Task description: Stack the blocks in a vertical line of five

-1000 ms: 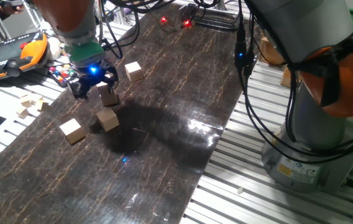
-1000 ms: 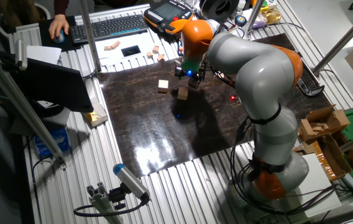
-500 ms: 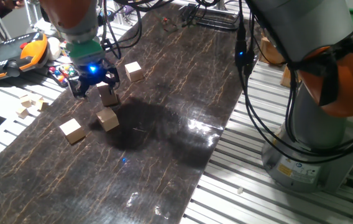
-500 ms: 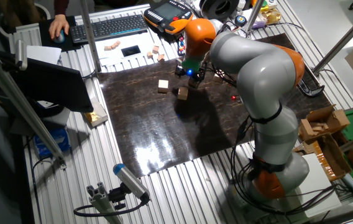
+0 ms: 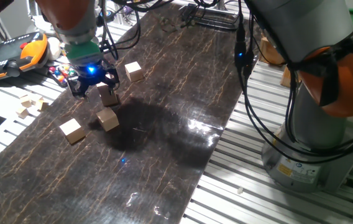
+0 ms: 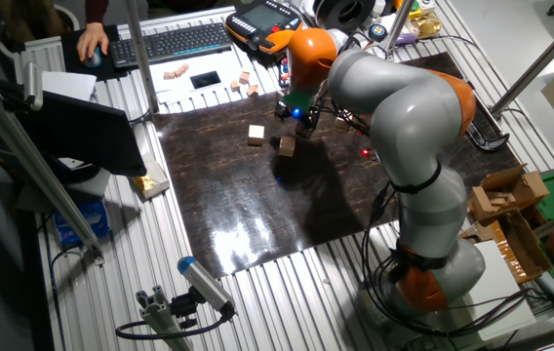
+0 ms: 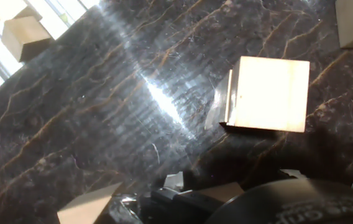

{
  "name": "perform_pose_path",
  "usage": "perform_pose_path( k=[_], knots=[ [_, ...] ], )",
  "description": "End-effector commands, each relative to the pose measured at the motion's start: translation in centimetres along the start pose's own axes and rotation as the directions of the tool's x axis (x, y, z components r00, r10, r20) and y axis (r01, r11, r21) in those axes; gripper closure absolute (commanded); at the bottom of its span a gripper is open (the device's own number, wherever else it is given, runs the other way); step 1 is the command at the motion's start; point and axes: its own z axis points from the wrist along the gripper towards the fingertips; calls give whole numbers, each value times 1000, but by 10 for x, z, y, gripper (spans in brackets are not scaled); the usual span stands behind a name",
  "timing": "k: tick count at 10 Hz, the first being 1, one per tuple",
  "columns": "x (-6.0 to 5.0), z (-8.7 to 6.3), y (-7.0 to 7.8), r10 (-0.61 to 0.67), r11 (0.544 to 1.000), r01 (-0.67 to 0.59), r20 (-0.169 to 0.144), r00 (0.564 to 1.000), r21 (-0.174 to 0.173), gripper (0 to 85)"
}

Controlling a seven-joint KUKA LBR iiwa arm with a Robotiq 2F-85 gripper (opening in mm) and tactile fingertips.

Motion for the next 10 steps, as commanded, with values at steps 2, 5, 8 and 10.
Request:
perform_pose_path(
  k=[2,5,8,10],
  knots=[
    [0,0,0,-10,1000,10,2,1000,2,93],
    [13,12,8,-39,999,39,-5,999,-1,80],
    [26,18,5,-44,999,44,-17,999,-5,83],
    [30,22,1,-64,998,64,-17,998,-3,87]
  ],
)
